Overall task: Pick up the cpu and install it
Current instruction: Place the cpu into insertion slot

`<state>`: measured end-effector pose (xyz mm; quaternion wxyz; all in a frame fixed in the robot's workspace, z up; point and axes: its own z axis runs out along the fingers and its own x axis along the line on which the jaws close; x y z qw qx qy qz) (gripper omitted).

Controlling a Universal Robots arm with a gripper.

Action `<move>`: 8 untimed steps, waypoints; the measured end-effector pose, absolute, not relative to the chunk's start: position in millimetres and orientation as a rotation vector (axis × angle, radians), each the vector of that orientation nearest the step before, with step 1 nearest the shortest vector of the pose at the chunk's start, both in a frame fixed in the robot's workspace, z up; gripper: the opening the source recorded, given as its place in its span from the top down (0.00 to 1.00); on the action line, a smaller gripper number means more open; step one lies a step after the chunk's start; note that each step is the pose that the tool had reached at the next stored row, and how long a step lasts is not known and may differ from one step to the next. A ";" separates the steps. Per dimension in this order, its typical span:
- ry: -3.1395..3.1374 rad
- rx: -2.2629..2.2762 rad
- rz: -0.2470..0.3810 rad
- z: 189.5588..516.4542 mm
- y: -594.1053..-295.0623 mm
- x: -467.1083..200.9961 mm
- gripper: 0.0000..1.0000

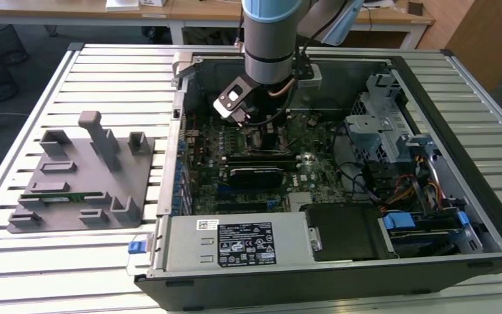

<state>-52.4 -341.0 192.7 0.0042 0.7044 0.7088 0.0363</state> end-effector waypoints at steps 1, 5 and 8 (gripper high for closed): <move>2.220 2.206 0.111 192.8 -341.0 -52.4 0.40; 2.215 2.204 0.103 194.4 -341.0 -52.4 0.40; 2.210 2.205 0.099 194.7 -340.4 -52.4 0.40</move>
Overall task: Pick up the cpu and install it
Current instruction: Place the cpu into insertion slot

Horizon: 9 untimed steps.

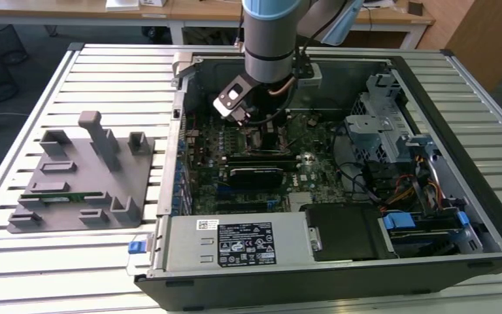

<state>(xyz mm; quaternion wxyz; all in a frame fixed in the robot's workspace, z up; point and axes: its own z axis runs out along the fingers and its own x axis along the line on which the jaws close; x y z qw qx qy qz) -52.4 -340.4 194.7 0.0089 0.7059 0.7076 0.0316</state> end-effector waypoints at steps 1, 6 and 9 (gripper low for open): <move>2.210 2.205 0.098 195.0 -340.4 -52.4 0.40; 2.209 2.205 0.097 200.7 -340.2 -52.4 0.40; 2.209 2.205 0.097 205.2 -340.1 -52.4 0.42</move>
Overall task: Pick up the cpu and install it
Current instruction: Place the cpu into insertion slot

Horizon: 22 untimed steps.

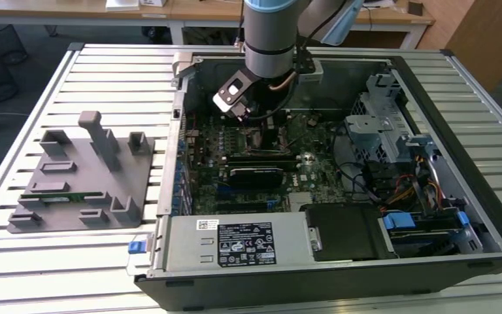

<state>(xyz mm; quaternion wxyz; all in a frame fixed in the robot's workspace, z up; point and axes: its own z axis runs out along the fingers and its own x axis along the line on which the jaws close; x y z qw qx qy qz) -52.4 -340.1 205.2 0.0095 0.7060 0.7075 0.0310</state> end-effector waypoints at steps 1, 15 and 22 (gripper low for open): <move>2.209 2.205 0.097 206.6 -340.0 -52.4 0.48; 2.204 2.199 0.083 216.6 -339.4 -52.4 0.89; 2.204 2.198 0.083 219.8 -339.4 -52.4 0.89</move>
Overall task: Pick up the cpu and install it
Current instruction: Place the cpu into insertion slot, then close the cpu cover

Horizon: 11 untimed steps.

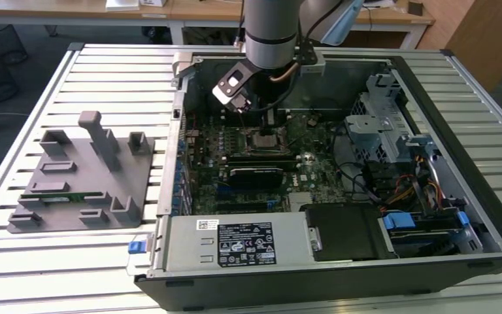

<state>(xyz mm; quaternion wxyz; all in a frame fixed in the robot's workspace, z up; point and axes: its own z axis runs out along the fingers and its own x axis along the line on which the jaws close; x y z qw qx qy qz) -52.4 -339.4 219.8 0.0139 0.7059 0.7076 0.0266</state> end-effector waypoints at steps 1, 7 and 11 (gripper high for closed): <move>2.204 2.198 0.083 220.3 -339.4 -52.4 0.89; 2.203 2.198 0.082 223.4 -339.4 -52.4 0.89; 2.203 2.197 0.081 226.1 -339.4 -52.4 0.89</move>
